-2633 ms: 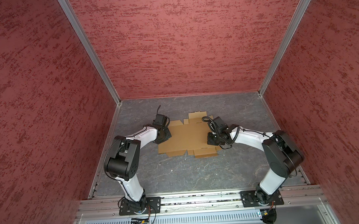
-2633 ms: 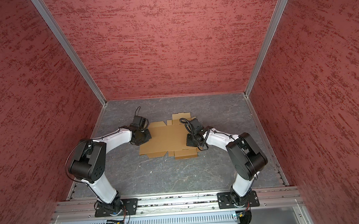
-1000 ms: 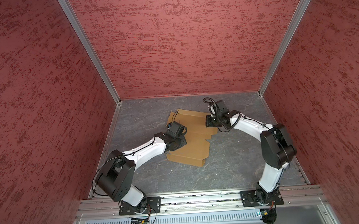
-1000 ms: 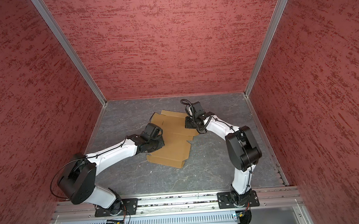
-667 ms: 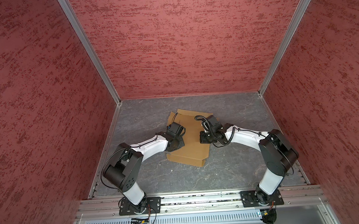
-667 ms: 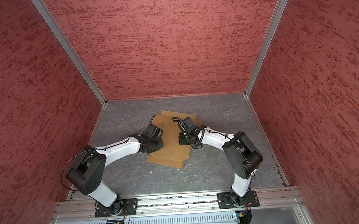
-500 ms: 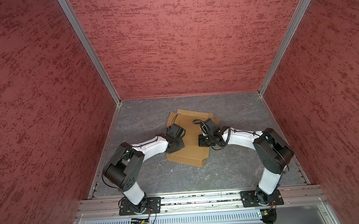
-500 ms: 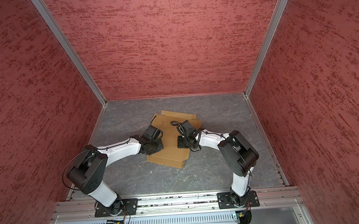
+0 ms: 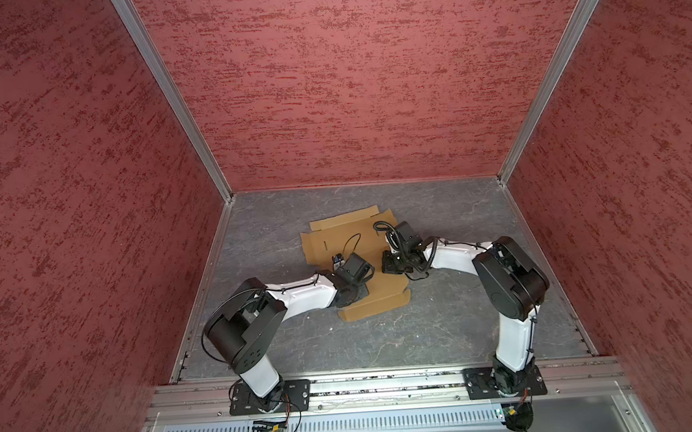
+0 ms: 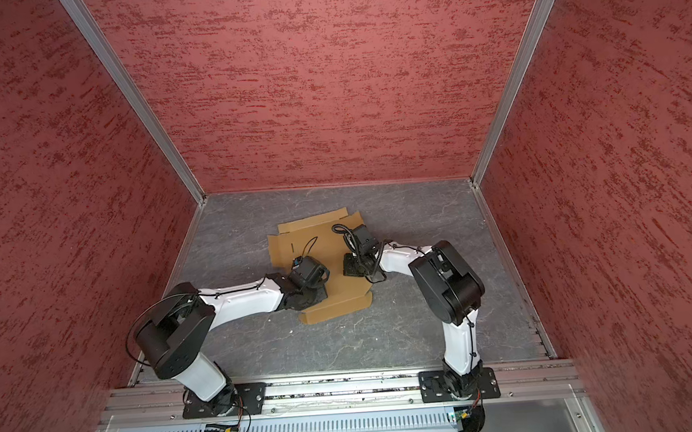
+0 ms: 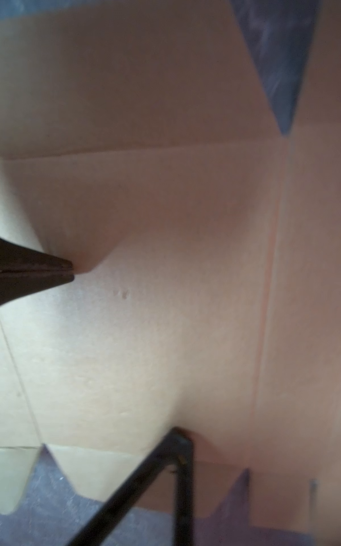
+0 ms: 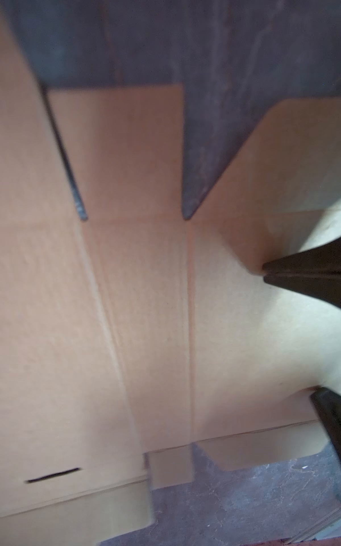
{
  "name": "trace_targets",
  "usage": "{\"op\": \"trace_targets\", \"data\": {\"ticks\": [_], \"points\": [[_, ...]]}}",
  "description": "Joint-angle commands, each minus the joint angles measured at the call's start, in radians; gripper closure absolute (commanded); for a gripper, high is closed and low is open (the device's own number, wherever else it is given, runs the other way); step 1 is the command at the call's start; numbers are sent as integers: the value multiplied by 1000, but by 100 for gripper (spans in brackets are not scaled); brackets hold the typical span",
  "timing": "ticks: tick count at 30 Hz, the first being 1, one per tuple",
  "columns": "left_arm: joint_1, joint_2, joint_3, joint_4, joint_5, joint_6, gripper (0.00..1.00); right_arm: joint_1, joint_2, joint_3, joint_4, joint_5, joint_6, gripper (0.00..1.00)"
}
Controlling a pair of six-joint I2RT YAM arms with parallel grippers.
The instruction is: Fold the paper box
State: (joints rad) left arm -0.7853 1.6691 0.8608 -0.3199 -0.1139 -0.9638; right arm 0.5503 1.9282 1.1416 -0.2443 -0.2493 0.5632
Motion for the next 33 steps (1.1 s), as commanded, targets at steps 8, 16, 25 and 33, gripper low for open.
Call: {"op": "trace_targets", "data": {"ticks": [8, 16, 25, 33], "points": [[76, -93, 49, -162, -17, 57, 83, -9, -98, -42, -54, 8, -43, 86], [204, -215, 183, -242, 11, 220, 17, 7, -367, -110, -5, 87, -70, 26], [345, -292, 196, -183, 50, 295, 0, -4, -664, -287, 203, 318, -39, 2], [454, -392, 176, -304, 82, 248, 1, -4, -489, -58, -14, 288, -183, 12]]}}
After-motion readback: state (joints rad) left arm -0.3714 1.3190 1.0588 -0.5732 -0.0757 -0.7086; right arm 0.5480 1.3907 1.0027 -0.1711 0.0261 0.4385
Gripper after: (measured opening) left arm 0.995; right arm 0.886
